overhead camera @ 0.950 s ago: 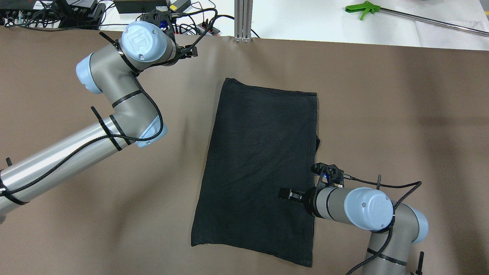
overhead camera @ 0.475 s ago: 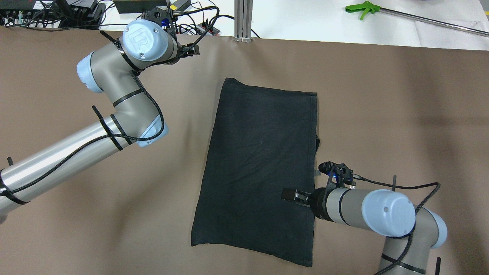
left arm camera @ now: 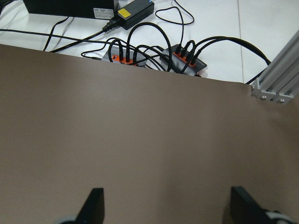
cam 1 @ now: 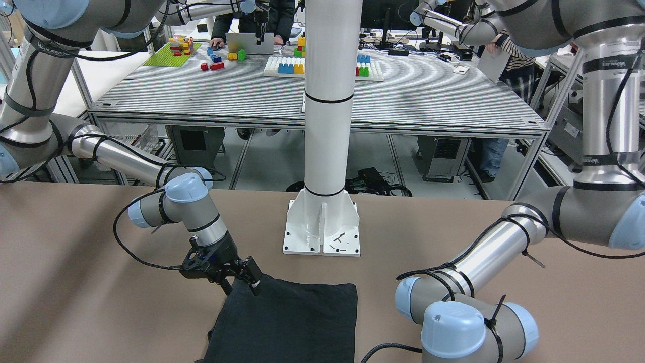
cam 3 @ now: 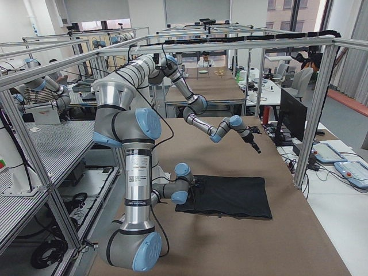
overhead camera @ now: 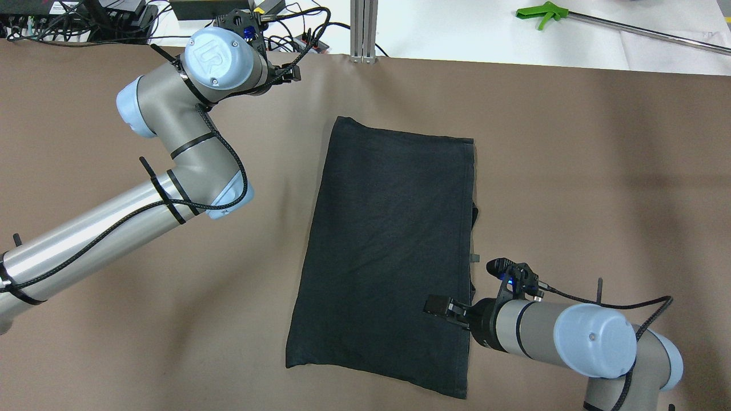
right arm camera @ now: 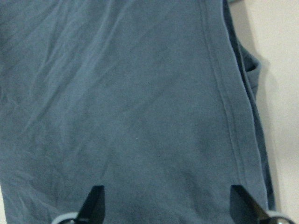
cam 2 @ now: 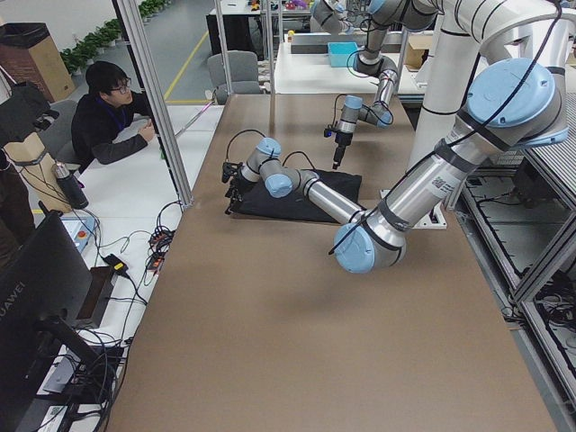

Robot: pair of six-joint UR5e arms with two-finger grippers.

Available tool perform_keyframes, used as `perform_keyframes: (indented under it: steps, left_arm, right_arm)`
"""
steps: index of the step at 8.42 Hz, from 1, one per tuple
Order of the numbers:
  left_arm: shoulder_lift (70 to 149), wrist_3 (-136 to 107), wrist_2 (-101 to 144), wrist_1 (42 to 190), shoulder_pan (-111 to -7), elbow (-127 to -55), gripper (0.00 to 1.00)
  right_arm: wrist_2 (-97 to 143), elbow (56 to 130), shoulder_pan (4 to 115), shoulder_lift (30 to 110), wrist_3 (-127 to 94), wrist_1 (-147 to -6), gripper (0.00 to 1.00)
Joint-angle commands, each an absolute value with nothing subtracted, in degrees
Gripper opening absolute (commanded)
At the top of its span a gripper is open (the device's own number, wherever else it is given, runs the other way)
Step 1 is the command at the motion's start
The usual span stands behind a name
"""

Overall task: Fold clothes
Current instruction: 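Move the right gripper down the side edge to the shirt's nearest corner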

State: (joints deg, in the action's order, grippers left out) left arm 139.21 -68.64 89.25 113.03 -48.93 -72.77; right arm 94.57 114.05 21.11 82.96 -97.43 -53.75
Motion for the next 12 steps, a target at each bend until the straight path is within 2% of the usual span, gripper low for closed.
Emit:
perform_keyframes:
  steps: [1,7,10,11,12]
  left_arm:
    - [139.3,-68.6,89.3,112.9,-48.9,-72.8,0.94]
    - [139.0,-68.1,89.1,113.1,-48.8,-72.3,0.95]
    - [139.0,-67.9,89.1,113.1,-48.7,-72.2,0.94]
    - [138.9,-67.8,89.1,113.1,-48.7,-72.2,0.95]
    - [138.9,-67.7,89.1,113.1,-48.7,-72.1,0.95]
  right_arm:
    - [90.1,112.7,16.2,83.7,-98.3,-53.7,0.94]
    - [85.8,110.2,10.6,83.0,-98.3,-53.8,0.94]
    - [84.6,105.6,10.5,77.4,-101.4,-54.2,0.83]
    - [84.6,105.3,10.6,76.3,-101.8,-54.4,0.67]
    - [84.6,105.3,10.6,76.2,-102.4,-54.3,0.31]
